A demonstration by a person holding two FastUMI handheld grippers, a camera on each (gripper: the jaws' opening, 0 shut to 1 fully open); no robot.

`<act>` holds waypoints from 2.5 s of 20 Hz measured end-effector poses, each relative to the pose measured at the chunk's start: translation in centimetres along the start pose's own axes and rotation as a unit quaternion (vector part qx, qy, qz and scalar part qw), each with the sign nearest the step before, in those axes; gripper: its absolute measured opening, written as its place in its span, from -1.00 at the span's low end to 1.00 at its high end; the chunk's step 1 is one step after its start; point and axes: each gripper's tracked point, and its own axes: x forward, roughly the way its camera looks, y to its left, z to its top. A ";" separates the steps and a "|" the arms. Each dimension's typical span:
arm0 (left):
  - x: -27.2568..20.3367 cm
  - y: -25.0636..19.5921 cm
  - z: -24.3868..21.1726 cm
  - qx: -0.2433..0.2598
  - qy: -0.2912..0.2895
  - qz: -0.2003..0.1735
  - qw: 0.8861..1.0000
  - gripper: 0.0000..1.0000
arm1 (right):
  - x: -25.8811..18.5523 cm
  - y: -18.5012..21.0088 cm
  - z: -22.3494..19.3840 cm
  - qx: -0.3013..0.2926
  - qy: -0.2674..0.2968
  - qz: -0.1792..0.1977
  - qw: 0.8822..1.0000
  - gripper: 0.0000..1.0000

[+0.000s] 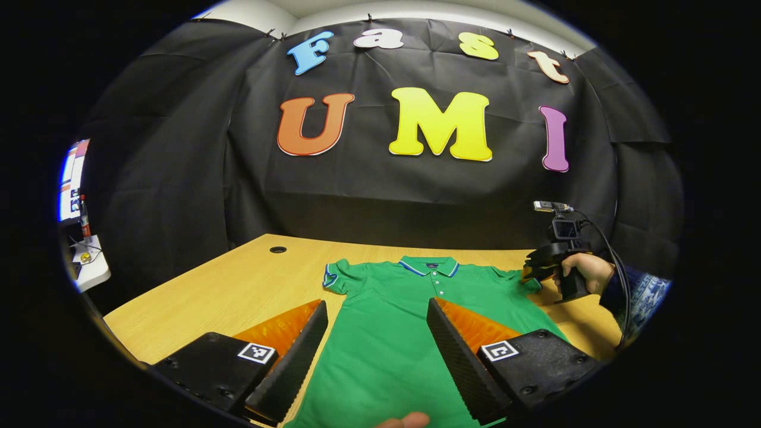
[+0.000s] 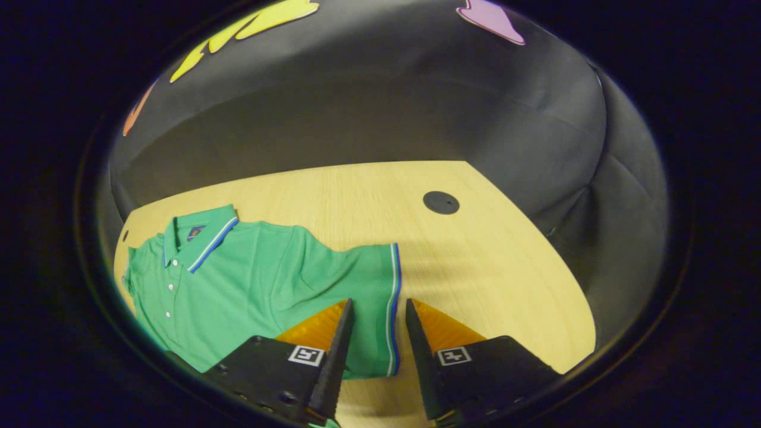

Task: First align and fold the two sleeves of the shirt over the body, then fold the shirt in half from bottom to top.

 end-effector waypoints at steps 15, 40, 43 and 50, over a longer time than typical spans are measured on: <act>-0.1 0.3 0.0 -0.004 0.003 0.004 1.000 1.00 | -3.2 3.9 3.1 -0.105 -0.060 -0.004 0.993 -1.00; -0.3 3.6 0.5 0.036 -0.004 0.090 0.995 1.00 | -30.6 11.3 -0.1 -0.096 -0.297 0.116 0.943 0.93; 0.3 5.2 -0.3 0.028 0.007 0.113 0.993 1.00 | -33.1 8.0 -3.8 -0.075 -0.315 0.105 0.940 0.89; 5.9 6.8 1.5 0.008 0.035 0.128 0.991 1.00 | -34.5 3.7 -11.9 -0.078 -0.325 0.127 0.934 0.91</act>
